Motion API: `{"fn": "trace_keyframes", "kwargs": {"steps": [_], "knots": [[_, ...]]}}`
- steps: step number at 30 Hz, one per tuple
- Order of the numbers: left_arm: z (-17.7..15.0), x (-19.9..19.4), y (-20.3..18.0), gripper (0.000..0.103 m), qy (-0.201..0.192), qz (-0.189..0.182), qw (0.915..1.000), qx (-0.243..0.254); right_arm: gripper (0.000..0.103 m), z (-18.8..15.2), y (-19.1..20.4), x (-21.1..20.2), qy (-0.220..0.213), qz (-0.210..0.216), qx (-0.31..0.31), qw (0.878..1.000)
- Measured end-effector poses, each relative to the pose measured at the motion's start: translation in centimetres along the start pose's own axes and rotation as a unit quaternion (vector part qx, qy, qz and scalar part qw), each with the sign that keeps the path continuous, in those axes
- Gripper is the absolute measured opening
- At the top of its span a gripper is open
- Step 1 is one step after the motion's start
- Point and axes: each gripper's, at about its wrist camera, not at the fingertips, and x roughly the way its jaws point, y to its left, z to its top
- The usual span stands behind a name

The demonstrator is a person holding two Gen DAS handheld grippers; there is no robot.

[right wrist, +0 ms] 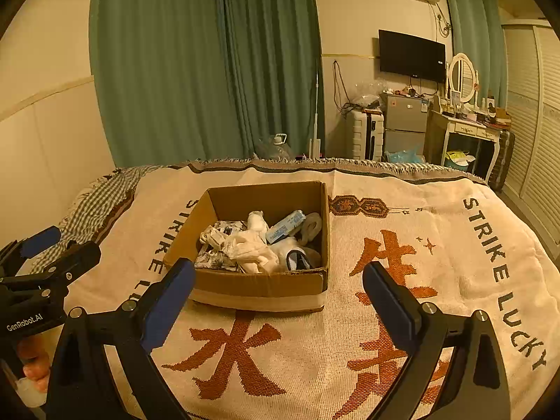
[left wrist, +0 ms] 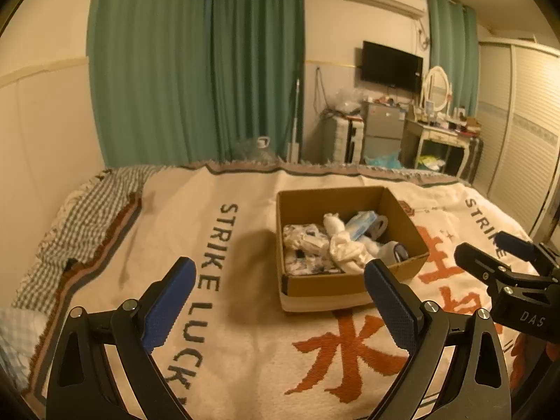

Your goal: Organize soft objects

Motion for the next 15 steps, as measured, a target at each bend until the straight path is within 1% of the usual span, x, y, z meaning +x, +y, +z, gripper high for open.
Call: {"fn": "trace_keyframes", "kwargs": {"steps": [15], "knots": [[-0.02, 0.06, -0.08, 0.098, -0.002, 0.004, 1.0000, 0.004, 0.097, -0.31, 0.15, -0.23, 0.003, -0.002, -0.004, 1.000]]}}
